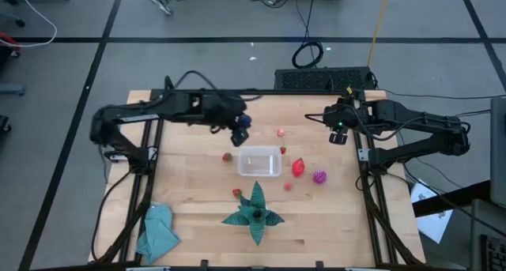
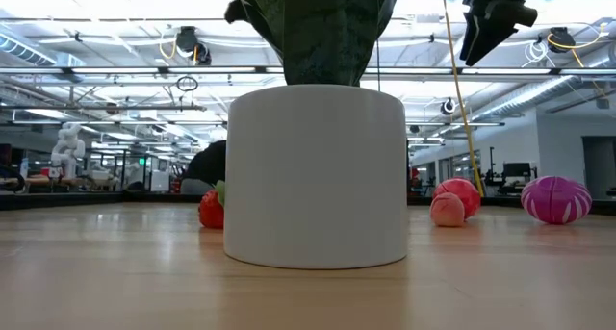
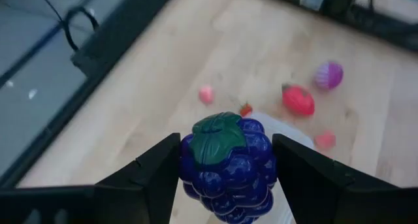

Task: Pick and placing Produce into tupperware
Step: Put the purple grapes into the transparent bin

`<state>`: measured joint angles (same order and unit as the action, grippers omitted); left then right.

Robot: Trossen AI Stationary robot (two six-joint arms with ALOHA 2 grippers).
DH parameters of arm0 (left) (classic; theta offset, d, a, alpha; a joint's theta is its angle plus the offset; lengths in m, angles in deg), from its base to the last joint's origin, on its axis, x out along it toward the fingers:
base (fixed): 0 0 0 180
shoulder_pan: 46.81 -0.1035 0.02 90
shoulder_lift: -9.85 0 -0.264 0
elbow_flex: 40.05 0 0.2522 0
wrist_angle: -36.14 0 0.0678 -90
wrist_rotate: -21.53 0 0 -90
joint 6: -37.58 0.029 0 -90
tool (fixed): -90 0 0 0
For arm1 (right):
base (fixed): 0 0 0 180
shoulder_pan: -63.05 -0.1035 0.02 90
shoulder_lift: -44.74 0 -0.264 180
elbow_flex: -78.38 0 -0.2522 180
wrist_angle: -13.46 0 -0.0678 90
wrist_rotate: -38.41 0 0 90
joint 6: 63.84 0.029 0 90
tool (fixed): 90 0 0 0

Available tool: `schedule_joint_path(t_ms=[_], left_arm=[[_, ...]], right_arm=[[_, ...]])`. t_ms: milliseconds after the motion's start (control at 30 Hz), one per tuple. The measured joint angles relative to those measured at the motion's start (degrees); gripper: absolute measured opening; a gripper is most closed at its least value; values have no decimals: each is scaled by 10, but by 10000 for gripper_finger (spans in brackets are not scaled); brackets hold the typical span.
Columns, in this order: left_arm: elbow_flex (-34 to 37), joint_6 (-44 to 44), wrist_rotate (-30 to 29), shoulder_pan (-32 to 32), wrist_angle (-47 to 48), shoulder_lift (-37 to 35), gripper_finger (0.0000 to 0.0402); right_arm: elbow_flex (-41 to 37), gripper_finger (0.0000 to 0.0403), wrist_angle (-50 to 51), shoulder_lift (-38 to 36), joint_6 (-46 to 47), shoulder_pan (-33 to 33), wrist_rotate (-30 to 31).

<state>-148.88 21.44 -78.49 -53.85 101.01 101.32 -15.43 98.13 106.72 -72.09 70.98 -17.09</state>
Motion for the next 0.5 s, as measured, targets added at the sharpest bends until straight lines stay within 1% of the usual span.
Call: schedule_joint_path(t_ms=[167, 333, 500], left_arm=[[-31, 9, 55, 1, 44, 73, 228], [-33, -20, 132, -10, 44, 107, 228], [-33, -31, 146, -10, 45, 129, 228]], right_arm=[[0, 192, 0, 0, 0, 0, 0], [0, 192, 0, 0, 0, 0, 0], [0, 192, 0, 0, 0, 0, 0]])
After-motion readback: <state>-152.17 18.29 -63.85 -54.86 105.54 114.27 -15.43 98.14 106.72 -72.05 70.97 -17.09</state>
